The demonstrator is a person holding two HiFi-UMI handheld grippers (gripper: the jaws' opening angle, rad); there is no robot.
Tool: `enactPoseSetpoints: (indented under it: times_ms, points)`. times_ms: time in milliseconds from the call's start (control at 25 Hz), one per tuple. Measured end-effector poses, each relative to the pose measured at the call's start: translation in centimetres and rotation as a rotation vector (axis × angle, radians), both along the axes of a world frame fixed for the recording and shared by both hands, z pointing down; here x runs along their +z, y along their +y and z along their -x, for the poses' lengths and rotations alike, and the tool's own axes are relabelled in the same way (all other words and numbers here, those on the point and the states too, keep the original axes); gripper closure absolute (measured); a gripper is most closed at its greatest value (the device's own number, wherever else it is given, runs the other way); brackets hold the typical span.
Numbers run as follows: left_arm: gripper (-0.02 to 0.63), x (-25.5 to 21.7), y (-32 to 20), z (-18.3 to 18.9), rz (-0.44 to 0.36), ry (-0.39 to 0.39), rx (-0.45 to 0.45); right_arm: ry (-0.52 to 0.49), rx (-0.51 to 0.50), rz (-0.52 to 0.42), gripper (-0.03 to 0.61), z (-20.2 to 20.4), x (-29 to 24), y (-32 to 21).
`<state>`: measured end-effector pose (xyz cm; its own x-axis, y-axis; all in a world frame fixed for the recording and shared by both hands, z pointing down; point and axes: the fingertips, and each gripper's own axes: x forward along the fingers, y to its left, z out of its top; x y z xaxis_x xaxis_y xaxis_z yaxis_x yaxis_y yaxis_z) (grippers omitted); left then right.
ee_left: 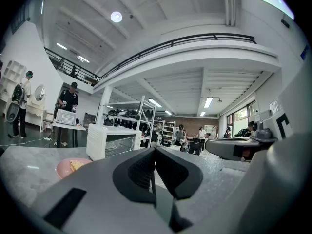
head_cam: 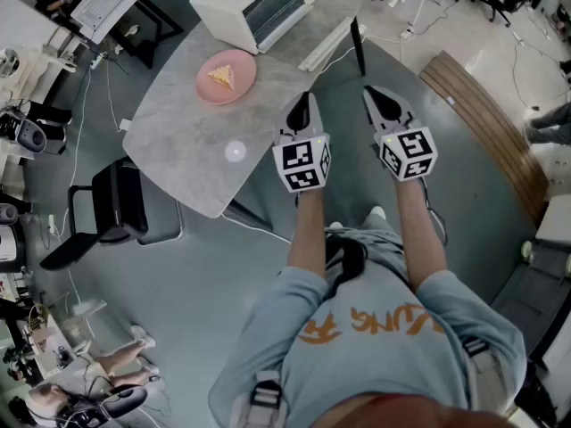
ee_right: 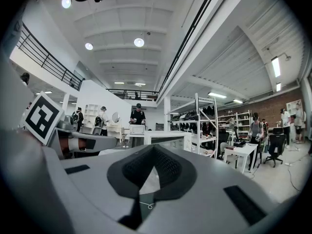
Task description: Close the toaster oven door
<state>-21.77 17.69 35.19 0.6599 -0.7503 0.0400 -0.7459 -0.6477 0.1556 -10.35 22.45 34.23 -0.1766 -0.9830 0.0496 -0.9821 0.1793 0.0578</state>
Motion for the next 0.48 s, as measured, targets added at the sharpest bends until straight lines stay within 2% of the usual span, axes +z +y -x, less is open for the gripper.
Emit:
enactPoseSetpoints:
  times_ms: [240, 480]
  points:
    - [0.612, -0.2, 0.2, 0.4, 0.005, 0.007, 0.003, -0.043, 0.033, -0.022, 0.581, -0.5, -0.8, 0.3]
    - [0.612, -1.2, -0.6, -0.3, -0.004, 0.029, 0.008, -0.017, 0.042, -0.02, 0.58, -1.7, -1.6, 0.5]
